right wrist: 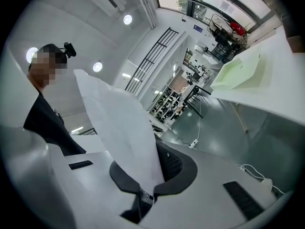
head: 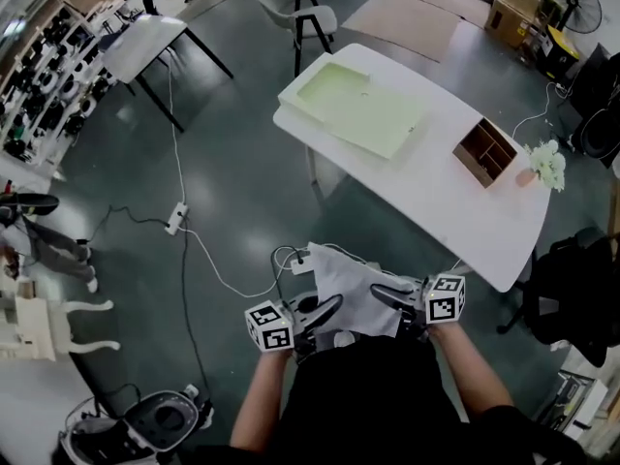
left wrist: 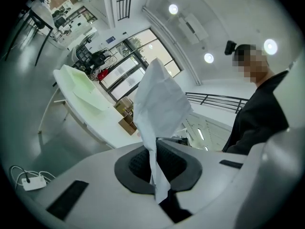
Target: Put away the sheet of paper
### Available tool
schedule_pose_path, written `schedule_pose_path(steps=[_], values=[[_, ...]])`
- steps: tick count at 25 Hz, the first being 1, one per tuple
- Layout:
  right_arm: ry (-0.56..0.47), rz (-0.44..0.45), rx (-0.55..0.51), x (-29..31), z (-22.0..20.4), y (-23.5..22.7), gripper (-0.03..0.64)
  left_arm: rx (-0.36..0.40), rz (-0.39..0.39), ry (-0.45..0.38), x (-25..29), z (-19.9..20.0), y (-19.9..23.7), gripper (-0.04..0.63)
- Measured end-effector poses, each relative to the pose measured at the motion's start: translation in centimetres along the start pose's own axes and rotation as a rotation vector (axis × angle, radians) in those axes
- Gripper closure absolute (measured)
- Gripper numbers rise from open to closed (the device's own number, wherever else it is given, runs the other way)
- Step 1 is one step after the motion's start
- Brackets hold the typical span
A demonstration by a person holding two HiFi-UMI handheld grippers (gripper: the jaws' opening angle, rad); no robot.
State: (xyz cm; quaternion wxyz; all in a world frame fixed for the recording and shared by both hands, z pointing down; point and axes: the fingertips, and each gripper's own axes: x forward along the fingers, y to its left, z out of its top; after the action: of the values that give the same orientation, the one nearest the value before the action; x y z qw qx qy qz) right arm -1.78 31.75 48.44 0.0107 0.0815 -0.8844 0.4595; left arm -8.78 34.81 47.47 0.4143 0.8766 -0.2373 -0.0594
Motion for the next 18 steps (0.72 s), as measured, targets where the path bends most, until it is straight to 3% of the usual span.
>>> schedule_pose_path(steps=[8, 18], values=[[-0.066, -0.038, 0.007, -1.8, 8.9, -5.9, 0.618, 0.033, -0.025, 0.075, 7.6, 7.3, 4.2, 0.591], [-0.111, -0.050, 0.059, -2.9, 15.8, -11.4, 0.618, 0.049, 0.004, 0.116, 13.5, 12.8, 8.5, 0.591]])
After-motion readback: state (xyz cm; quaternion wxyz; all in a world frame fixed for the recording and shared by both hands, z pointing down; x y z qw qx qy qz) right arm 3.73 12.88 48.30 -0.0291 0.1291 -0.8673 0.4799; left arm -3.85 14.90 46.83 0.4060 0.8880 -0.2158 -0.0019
